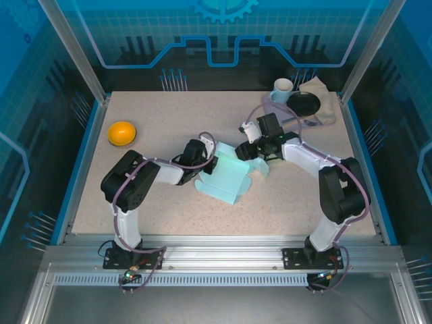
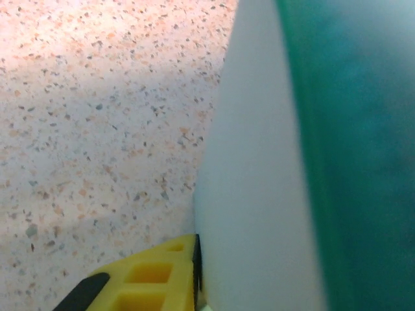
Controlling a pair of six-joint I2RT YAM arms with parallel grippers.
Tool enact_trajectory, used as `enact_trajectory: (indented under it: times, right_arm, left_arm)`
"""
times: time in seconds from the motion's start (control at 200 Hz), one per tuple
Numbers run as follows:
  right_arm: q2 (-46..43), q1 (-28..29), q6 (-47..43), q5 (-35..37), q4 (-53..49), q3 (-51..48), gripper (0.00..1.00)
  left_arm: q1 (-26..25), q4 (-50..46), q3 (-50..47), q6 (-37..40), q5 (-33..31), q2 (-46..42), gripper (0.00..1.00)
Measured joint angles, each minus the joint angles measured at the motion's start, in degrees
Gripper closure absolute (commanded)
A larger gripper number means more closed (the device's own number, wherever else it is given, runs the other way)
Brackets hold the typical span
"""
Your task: Fold the paper box
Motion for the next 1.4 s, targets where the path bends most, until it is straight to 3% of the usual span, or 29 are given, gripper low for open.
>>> enact_trajectory:
  times: [0.055,0.28,0.445,0.535,0.58,0.87,0.985,1.13,1.401]
  right_arm:
    - [0.2,0.0,0.0,0.2,0.3,0.4,0.56]
    - [0.4,-0.4,2.0,3.3,3.2,-0.5,0.57]
    - [0.3,-0.4,4.1,4.3,5.1,-1.1,0.56]
    - [0.3,-0.4,5.0,4.5,5.6,-1.2,0.55]
    - [0.4,-0.4,5.2,4.5,5.4,-1.1,0.55]
    - [1.5,-0.2,5.6,3.4,3.8,0.4,0.55]
    - [1.8,-0.2,5.6,3.2,3.5,0.9,0.55]
    - [1.9,-0.2,5.6,2.8,3.5,0.9,0.55]
    - [1.9,0.0,6.2,3.5,5.1,0.4,0.56]
  left_arm:
    - [-0.1,-0.6,1.0,-0.5,-0.8,0.5,1.0]
    - [-3.9,-10.8,8.6,-6.0,-12.8,2.3,1.0]
    - [-5.3,-14.7,10.1,-8.2,-17.9,2.3,1.0]
    - [-5.5,-15.1,10.1,-8.5,-18.6,2.3,0.82]
    - [-5.5,-14.7,9.8,-8.3,-18.4,2.3,0.77]
    - [-5.0,-12.0,7.7,-7.3,-17.7,2.4,0.75]
    - [-4.9,-12.5,8.3,-7.5,-18.1,2.7,0.8]
    - [-5.0,-13.0,9.2,-8.2,-19.2,3.2,1.0]
    - [-6.9,-20.7,13.7,-14.0,-26.1,4.6,1.0]
